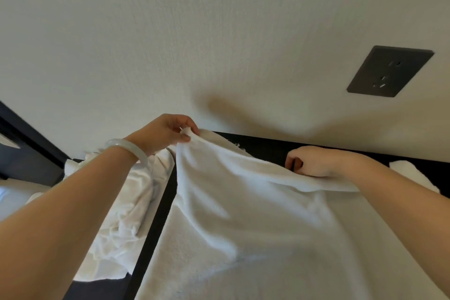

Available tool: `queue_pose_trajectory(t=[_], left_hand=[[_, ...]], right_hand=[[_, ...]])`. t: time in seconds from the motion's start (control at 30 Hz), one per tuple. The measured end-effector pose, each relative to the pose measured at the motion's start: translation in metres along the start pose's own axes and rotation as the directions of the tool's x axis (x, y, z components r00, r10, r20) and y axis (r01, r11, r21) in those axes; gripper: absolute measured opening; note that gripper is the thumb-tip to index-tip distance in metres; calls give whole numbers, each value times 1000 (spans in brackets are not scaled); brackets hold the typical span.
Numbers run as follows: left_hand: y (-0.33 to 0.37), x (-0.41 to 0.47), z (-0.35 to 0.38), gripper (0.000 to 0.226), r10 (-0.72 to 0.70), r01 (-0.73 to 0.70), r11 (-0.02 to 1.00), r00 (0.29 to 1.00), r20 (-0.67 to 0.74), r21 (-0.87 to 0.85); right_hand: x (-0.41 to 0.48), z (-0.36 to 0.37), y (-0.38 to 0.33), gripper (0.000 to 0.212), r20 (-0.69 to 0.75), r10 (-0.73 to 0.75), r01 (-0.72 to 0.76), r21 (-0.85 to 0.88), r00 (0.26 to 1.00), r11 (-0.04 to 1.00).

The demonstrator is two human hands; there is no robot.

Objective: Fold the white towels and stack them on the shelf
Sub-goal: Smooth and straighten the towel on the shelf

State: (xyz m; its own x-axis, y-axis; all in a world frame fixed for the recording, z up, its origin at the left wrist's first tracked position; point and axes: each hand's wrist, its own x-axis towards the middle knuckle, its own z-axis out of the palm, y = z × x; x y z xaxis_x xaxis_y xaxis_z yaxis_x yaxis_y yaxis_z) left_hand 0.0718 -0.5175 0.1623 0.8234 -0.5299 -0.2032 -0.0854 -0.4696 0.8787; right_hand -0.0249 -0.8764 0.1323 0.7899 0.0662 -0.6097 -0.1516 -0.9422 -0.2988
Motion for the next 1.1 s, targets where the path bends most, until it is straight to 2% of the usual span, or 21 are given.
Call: queue_pose_trajectory(t=[0.1,0.13,0.17,0.2,0.23,0.27,0.3,0.33,0.37,0.43,0.5,0.6,0.67,0.73,0.83,0.9,1.0,1.1], left_hand=[[7,6,-9,18,47,-37,988,997,-64,149],[8,8,-10,18,62,-48,980,996,-65,195],[8,10,-12,19,79,-57,964,994,-74,259],[8,11,-14,21,96,-60,940,991,-93,335],[8,13,-16,24,113,-54,914,986,-125,403],[8,15,-17,26,131,-43,890,978,-164,454],[9,17,-19,26,147,-31,872,969,-201,488],[10,19,-21,23,158,-20,859,961,-228,511],[11,22,-21,19,167,-13,846,956,-241,533],[11,28,-22,14,174,-12,818,958,-228,576],[8,31,-21,13,146,-3,806,970,-194,593],[0,35,-18,15,77,30,747,988,-131,664],[-7,38,-14,15,66,26,703,993,-101,711],[-13,41,-12,14,63,32,695,993,-105,718],[-19,44,-11,13,31,78,674,991,-133,734],[-23,48,-10,9,13,116,665,986,-167,737],[-30,54,-6,3,-2,181,679,970,-245,711],[-40,60,4,4,-22,223,708,955,-295,670]], right_hand=[[3,4,-3,10,70,35,-26,-128,997,991],[3,2,-2,13,24,22,-19,-147,999,989],[3,-1,-1,21,-90,2,-14,-126,996,992],[3,-6,1,28,-257,4,-13,-33,966,999],[2,-12,4,30,-432,65,-1,148,899,989],[1,-18,6,29,-568,159,59,347,808,936],[-1,-22,6,26,-635,252,124,485,730,865],[-1,-23,6,23,-668,300,164,539,681,826],[0,-22,6,21,-681,305,161,530,666,832],[4,-15,4,22,-668,281,156,516,689,842],[6,-8,6,25,-622,194,174,480,759,860],[9,0,13,16,-486,15,159,315,874,936],[11,5,16,10,-414,-60,149,186,908,971],[17,7,16,24,-362,-74,113,89,929,990],[22,5,14,36,-314,-9,4,-16,949,1000],[27,1,14,29,-385,31,-48,-36,923,998],[32,1,6,20,-586,70,-127,-57,807,990],[39,13,1,22,-707,77,-202,-95,703,975]])
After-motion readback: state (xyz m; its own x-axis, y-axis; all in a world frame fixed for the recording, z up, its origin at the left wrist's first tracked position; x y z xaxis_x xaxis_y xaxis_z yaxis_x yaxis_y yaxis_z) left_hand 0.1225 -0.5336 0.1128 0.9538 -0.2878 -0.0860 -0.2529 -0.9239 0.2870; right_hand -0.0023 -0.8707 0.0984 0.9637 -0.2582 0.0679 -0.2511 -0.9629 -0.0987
